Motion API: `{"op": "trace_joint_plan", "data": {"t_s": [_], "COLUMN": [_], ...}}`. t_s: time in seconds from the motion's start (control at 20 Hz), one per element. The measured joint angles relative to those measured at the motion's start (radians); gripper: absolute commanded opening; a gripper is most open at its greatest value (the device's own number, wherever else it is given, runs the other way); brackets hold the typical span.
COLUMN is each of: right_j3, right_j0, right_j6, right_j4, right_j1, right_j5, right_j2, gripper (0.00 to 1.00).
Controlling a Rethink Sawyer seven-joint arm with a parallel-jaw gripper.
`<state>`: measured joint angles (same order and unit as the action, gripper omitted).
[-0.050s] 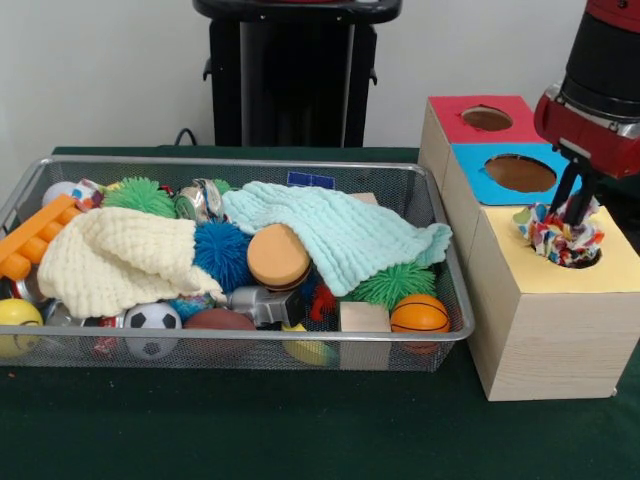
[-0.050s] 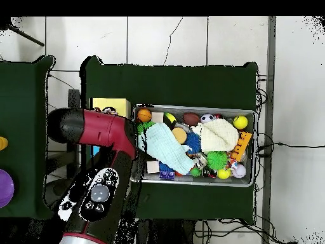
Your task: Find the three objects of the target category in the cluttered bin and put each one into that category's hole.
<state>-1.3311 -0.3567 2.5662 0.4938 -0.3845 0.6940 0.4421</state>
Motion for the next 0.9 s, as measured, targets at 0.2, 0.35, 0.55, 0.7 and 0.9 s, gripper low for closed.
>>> {"op": "trace_joint_plan", "data": {"t_s": [0.2,0.35,0.55,0.7,0.9], "right_j3": [-0.004,-0.007,-0.010,-0.011,-0.011], "right_j0": [0.002,0.007,0.020,0.028,0.028], "right_j6": [0.000,0.000,0.000,0.000,0.000], "right_j4": [0.014,0.017,0.017,0.015,0.013], "right_j1": [0.006,0.014,0.020,0.018,0.018], "right_j5": [-0.093,-0.166,-0.217,-0.220,-0.220], "right_j2": [-0.003,-0.013,-0.036,-0.045,-0.046], "gripper": [0.00,0.00,0.00,0.00,0.00]}}
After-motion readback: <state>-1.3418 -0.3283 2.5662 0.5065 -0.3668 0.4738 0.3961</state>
